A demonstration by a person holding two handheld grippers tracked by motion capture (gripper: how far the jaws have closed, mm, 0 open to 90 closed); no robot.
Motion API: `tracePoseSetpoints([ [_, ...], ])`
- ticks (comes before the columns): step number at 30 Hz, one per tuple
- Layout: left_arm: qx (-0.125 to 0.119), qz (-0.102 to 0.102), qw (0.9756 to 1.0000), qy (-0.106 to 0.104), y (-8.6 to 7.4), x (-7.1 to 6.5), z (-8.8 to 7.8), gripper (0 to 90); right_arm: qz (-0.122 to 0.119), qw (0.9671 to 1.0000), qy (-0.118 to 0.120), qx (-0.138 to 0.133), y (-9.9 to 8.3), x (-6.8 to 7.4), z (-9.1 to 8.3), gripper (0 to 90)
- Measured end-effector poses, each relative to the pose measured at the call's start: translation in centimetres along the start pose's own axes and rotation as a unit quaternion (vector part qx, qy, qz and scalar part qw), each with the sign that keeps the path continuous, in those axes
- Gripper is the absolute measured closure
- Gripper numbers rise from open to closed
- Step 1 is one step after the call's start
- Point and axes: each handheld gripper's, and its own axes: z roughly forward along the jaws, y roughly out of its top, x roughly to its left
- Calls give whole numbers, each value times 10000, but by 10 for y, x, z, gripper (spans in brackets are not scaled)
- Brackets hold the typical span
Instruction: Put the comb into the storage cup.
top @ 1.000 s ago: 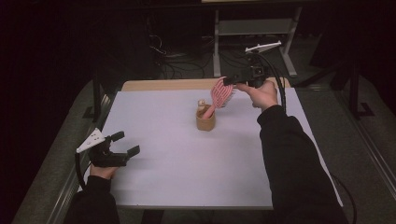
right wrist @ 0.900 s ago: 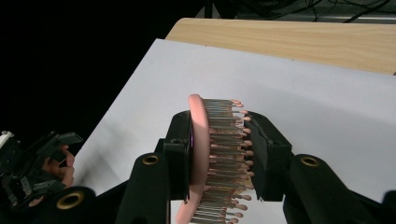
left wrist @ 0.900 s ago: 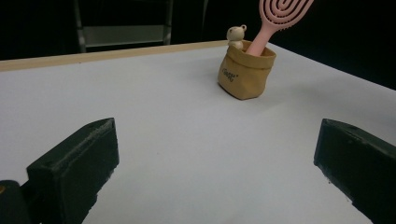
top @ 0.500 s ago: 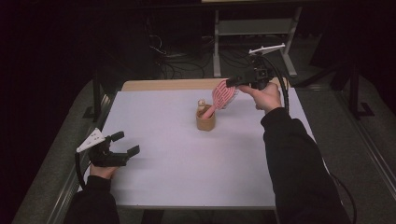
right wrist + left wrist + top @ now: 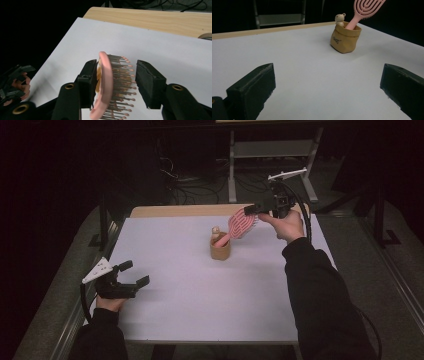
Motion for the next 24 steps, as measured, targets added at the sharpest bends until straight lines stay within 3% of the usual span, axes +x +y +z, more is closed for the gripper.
tracePoseSetpoints([
  [5, -2, -1, 10000, 5, 0, 0, 0, 0, -27, 10000, -41, -31, -2, -2, -3, 369],
  [10, 28, 11, 10000, -1, 0, 0, 0, 0, -253, 9997, 78, 4, -4, -2, -5, 188],
  [16, -17, 17, 10000, 83, 0, 0, -1, 0, -363, 9992, -61, -153, -6, -4, -11, 30],
  [22, 38, 16, 10000, 56, 0, 0, 0, 0, -425, 9987, -27, -265, -11, -11, -19, 0],
  [24, 45, 7, 10000, 52, 0, 0, 1, 0, -452, 9986, -134, -243, -13, -13, -21, 0],
])
